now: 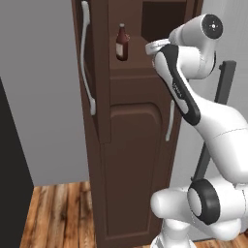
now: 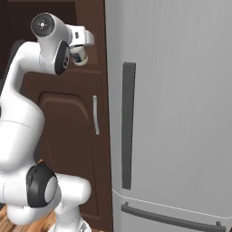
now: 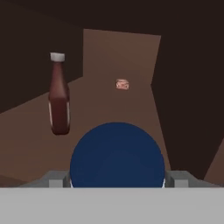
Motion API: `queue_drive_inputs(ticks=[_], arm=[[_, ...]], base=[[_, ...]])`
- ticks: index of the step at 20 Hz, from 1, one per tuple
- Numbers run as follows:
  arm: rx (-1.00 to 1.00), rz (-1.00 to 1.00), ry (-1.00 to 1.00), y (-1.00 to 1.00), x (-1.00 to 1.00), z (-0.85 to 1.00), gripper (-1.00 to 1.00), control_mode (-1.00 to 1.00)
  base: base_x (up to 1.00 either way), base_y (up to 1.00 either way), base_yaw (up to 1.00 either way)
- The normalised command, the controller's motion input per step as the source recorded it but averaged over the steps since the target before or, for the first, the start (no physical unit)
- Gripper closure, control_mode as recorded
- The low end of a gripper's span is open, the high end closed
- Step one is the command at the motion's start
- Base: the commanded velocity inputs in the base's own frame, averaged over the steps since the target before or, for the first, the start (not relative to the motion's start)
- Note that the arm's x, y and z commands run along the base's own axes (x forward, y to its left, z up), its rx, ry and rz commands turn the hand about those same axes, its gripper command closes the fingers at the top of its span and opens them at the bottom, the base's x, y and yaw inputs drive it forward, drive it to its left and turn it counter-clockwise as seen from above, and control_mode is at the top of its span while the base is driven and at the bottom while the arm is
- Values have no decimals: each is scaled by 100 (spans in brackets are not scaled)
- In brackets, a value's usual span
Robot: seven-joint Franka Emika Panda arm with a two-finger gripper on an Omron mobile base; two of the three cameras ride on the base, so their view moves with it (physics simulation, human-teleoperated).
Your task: Pick the ketchup and mayonnaise from the counter and place them in the cabinet.
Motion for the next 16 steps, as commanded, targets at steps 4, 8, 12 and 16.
queue_drive_inputs(ticks=[4, 8, 12, 16], arm=[[0, 0, -5, 0, 21, 0, 100, -100], [0, 0, -3, 0, 23, 0, 100, -100], [2, 1, 0, 1, 23, 0, 100, -100], [2, 4, 0, 13, 14, -2, 100, -100]], base=[[0, 0, 0], [0, 0, 0], [0, 0, 0], [0, 0, 0]])
